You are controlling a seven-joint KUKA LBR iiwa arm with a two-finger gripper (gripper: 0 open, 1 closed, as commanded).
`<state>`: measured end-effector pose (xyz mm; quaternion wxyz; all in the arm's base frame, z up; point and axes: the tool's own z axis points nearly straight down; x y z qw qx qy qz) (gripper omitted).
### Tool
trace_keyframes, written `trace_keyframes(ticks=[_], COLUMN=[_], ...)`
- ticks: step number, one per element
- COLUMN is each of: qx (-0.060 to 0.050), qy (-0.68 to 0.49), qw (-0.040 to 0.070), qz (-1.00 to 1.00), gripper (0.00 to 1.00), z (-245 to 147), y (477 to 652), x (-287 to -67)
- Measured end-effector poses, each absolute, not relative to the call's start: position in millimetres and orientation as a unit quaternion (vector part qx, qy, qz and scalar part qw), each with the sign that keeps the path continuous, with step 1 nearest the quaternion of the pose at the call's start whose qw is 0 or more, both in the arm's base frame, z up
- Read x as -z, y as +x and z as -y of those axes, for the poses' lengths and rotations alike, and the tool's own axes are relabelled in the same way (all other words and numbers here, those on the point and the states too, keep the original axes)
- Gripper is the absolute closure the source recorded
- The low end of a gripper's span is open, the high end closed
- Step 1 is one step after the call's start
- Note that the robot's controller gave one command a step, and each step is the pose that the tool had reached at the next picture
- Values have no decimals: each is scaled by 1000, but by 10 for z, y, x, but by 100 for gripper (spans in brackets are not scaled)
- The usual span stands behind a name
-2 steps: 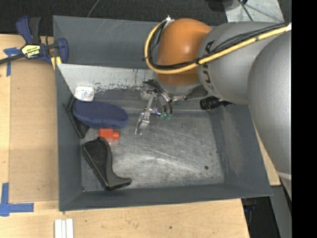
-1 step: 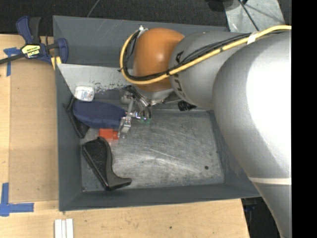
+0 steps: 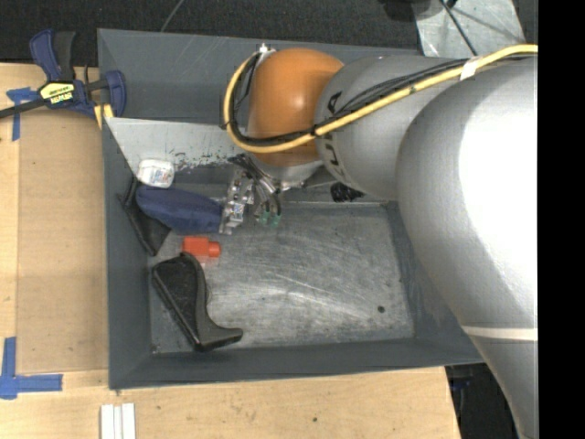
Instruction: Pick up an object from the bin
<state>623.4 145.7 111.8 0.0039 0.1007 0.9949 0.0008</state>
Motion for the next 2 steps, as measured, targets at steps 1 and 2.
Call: trace_keyframes(ticks=[1,2], qx=[-2,-1], qy=[81,116], qw=[5,5], qz=[-997,-993], gripper=[100,100], z=[-1588,-1670], y=[6222,6101], x=[-2146,-1059])
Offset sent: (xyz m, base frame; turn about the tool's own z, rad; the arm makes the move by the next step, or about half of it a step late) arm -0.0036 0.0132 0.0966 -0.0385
